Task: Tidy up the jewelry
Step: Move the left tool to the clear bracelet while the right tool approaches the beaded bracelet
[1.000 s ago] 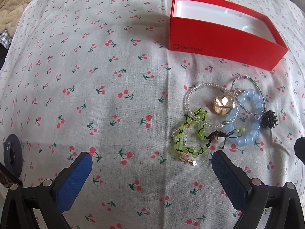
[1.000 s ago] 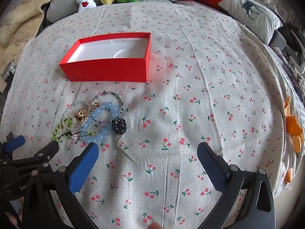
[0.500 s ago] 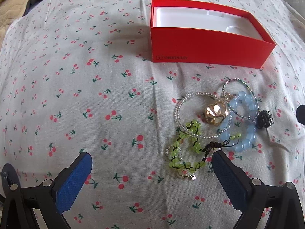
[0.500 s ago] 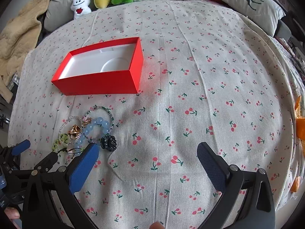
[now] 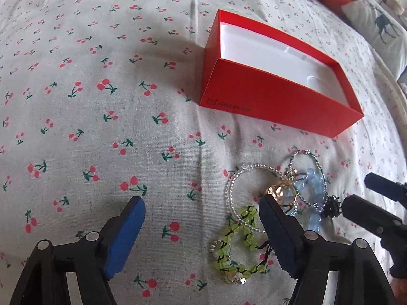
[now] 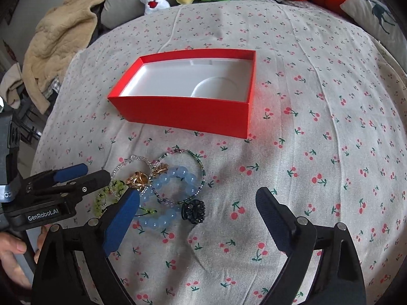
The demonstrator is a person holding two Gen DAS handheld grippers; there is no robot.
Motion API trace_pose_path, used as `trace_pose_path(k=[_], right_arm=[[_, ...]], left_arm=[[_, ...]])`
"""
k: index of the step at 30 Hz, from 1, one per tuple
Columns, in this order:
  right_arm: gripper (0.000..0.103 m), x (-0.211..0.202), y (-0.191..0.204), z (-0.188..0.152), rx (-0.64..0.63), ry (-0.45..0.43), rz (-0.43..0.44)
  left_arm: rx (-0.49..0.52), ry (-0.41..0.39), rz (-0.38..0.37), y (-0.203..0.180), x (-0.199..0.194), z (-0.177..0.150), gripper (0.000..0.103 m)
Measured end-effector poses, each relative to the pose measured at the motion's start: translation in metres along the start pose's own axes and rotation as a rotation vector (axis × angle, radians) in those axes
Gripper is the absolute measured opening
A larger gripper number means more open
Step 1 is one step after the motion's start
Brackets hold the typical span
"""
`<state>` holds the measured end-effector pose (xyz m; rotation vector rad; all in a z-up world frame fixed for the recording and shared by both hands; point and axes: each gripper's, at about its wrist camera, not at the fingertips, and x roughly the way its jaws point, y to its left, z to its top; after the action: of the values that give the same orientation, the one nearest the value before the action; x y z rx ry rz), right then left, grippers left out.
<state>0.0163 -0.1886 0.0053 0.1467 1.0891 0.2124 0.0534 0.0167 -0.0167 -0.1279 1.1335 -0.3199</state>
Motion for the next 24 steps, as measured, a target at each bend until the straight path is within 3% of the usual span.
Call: trace_pose_path(k=[4, 11, 16, 22, 24], right_arm=[[0.093, 0.007, 0.010, -0.004, -0.102, -0.010, 0.014], [0.076, 0.030, 0.023, -0.006, -0.255, 0.027, 0.003], [0.066, 0.045, 0.028, -0.002, -0.293, 0.036, -0.021], [0.043, 0.046, 0.032, -0.001, -0.324, 0.019, -0.030], [0.041, 0.043, 0.030, -0.001, -0.316, 0.015, -0.026]], left_arm=[[0.105, -0.038, -0.008, -0.007, -0.002, -0.001, 0.077], [0.183, -0.064, 0.002, -0.004, -0.005, -0.007, 0.077], [0.226, -0.062, -0.015, -0.002, -0.007, -0.013, 0.077], [0.276, -0.034, -0.059, -0.012, -0.001, -0.017, 0.077], [0.293, -0.024, -0.070, -0.017, 0.001, -0.017, 0.077]])
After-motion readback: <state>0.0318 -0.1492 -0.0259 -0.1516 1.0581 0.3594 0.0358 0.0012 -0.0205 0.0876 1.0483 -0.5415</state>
